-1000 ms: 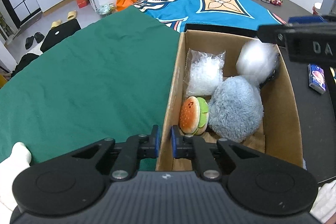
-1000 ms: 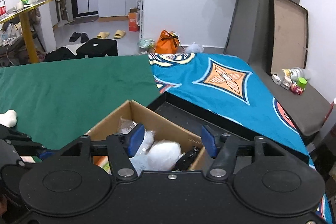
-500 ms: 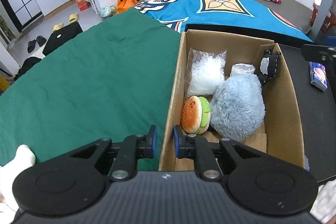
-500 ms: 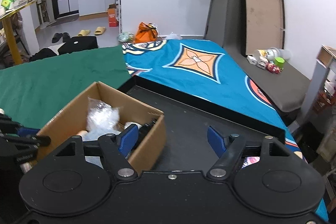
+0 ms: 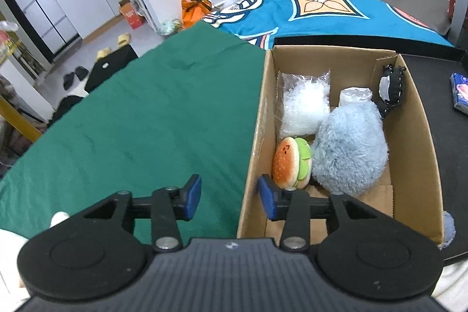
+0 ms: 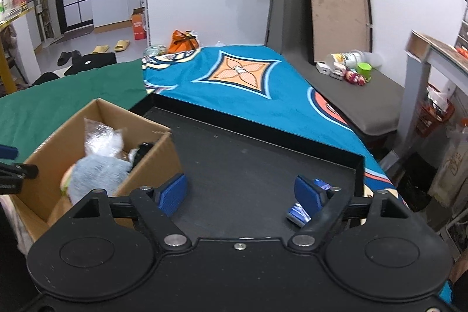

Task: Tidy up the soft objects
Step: 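Move the right gripper to the blue tissue pack and grasp it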

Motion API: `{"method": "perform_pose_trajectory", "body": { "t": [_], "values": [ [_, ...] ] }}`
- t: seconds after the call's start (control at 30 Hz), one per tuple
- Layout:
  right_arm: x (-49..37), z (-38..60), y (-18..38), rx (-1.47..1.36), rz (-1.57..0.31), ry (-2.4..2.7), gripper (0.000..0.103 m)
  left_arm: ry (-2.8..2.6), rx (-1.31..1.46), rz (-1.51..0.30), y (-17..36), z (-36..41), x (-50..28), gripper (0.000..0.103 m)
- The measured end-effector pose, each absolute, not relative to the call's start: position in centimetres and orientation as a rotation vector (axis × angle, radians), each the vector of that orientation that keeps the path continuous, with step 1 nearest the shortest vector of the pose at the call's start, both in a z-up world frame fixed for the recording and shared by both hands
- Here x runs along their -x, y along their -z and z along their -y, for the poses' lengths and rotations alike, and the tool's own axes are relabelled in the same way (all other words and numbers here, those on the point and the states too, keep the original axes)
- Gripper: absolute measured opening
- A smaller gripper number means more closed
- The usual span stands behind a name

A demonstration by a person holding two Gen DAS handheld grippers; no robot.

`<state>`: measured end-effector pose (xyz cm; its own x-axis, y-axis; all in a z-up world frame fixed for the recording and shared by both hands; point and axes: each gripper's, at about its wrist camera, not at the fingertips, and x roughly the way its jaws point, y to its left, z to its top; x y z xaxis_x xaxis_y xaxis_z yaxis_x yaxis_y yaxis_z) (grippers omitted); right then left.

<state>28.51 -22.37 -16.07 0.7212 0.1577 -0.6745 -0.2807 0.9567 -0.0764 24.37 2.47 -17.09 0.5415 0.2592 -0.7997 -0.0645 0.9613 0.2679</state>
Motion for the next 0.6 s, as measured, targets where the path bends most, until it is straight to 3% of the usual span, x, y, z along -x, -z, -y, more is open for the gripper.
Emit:
{"method": "perform_pose_trajectory", "body": {
  "t": [0.6],
  "values": [
    [-30.8,29.5,22.7,-0.043,-0.762,-0.113,0.08,-0.259,-0.375,-0.936,17.1,-0.3,-24.1,0.059]
  ]
}}
